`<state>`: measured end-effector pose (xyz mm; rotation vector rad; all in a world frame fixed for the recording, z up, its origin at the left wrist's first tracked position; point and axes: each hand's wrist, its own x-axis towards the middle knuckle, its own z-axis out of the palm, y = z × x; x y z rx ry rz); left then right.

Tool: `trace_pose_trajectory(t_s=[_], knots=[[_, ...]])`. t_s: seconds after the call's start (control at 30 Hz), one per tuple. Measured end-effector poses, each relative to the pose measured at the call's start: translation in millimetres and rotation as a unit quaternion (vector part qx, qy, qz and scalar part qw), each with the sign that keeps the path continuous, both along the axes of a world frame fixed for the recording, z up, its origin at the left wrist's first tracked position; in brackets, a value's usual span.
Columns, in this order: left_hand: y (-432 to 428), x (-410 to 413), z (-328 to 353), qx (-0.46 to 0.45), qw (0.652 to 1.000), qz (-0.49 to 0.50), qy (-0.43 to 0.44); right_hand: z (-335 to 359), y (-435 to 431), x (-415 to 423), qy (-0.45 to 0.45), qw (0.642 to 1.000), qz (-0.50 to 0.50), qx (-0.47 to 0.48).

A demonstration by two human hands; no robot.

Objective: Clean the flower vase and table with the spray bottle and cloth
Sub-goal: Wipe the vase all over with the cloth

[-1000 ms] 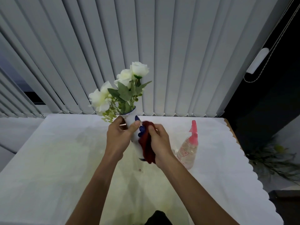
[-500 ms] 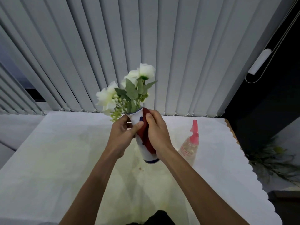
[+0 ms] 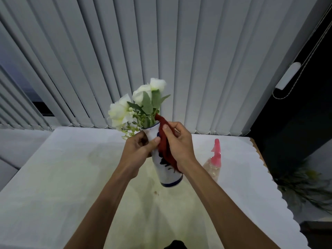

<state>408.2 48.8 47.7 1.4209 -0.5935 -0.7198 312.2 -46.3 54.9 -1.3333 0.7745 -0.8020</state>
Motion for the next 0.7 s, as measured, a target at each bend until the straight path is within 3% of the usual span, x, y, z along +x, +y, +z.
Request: trace_pose_trajectory(t_s=[0.07, 0.27, 0.4, 0.53, 0.7], knots=[[2, 1, 4, -0.003, 1.0, -0.012, 0.002, 0, -3, 0, -0.004, 1.0, -0.004, 0.02], [1, 4, 9, -0.01, 1.0, 0.007, -0.028, 1, 15, 1, -0.011, 0.995, -0.039, -0.095], [6, 6, 10, 0.003, 1.0, -0.013, -0.021, 5, 6, 7, 0.027, 0.998, -0.018, -0.061], [2, 1, 12, -0.006, 1.0, 0.006, -0.022, 7, 17, 4, 0.015, 0.994, -0.038, -0.104], [-1, 5, 15, -0.001, 0.996, -0.008, -0.092, 4, 17, 3, 0.023, 0.99, -0.04, -0.134]])
